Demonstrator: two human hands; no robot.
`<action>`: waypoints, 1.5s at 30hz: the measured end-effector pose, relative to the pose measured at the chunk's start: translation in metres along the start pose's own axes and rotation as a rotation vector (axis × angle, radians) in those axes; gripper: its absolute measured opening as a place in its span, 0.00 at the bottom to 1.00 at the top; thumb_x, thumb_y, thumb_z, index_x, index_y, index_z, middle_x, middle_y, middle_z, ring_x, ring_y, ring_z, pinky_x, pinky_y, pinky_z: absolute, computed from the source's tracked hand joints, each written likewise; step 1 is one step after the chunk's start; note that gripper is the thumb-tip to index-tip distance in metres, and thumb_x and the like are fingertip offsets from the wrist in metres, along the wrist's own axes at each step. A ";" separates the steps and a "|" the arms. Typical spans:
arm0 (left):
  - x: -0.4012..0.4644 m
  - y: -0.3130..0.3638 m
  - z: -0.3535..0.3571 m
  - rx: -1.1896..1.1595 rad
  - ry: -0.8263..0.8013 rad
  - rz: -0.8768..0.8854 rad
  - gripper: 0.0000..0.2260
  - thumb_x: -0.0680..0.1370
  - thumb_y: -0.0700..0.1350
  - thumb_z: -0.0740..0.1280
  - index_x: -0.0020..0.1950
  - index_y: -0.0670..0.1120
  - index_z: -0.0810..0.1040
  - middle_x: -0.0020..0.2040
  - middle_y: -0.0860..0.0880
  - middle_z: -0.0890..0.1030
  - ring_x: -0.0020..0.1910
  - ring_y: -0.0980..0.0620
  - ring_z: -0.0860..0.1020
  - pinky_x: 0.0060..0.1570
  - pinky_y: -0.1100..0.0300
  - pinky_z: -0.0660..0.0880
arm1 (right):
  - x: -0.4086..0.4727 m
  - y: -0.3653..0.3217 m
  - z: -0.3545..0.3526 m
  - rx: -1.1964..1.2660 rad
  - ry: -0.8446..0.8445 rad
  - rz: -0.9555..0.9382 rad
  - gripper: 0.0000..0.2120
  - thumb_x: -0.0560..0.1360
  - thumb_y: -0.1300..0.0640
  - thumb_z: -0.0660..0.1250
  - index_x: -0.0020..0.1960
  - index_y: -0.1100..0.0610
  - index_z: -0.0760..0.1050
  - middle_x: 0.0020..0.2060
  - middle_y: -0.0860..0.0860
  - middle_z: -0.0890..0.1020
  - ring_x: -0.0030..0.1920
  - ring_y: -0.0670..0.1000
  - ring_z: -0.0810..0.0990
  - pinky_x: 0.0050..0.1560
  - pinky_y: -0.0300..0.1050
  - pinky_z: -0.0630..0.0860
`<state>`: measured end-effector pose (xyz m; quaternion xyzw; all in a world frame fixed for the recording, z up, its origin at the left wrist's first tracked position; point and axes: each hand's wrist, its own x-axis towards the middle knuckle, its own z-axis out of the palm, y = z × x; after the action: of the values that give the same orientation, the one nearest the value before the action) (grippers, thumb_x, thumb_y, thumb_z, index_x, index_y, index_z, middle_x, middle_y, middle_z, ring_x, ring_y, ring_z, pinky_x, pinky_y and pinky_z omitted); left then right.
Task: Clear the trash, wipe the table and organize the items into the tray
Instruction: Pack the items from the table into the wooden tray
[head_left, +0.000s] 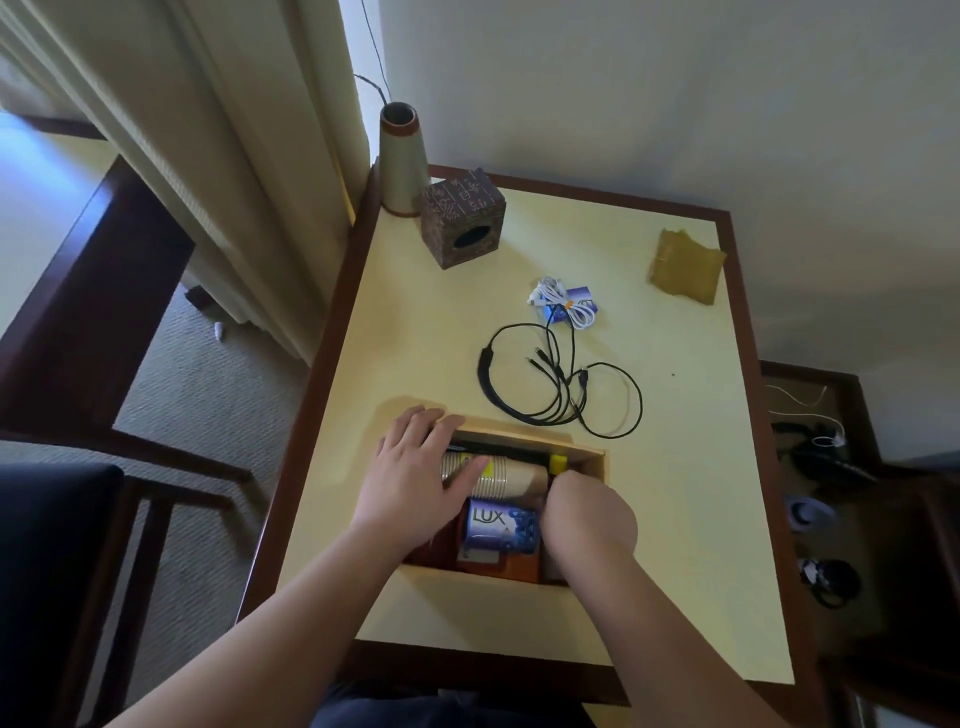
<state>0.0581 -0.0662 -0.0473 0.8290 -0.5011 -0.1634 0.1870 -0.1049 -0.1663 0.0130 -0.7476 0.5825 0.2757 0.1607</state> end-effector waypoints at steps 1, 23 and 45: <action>0.000 0.000 0.000 -0.006 0.004 -0.003 0.28 0.81 0.69 0.59 0.76 0.54 0.72 0.74 0.53 0.73 0.78 0.49 0.63 0.74 0.45 0.68 | 0.000 0.000 0.000 0.007 0.005 0.000 0.11 0.75 0.49 0.75 0.54 0.51 0.78 0.42 0.48 0.80 0.43 0.52 0.81 0.40 0.45 0.76; 0.002 0.003 -0.005 -0.014 -0.031 -0.039 0.29 0.81 0.71 0.57 0.76 0.56 0.70 0.76 0.54 0.70 0.80 0.52 0.59 0.76 0.49 0.63 | 0.033 0.023 -0.075 0.273 0.120 -0.242 0.07 0.79 0.50 0.63 0.47 0.48 0.80 0.33 0.46 0.84 0.35 0.47 0.83 0.40 0.44 0.81; 0.002 -0.001 0.002 -0.028 0.007 -0.046 0.27 0.81 0.69 0.60 0.75 0.56 0.72 0.74 0.53 0.73 0.79 0.50 0.62 0.73 0.46 0.69 | 0.278 -0.090 -0.133 -0.702 0.393 -0.617 0.14 0.78 0.58 0.63 0.60 0.49 0.82 0.51 0.54 0.80 0.59 0.57 0.73 0.48 0.51 0.72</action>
<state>0.0586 -0.0682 -0.0498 0.8382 -0.4788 -0.1717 0.1964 0.0582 -0.4344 -0.0547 -0.9317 0.2258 0.2485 -0.1388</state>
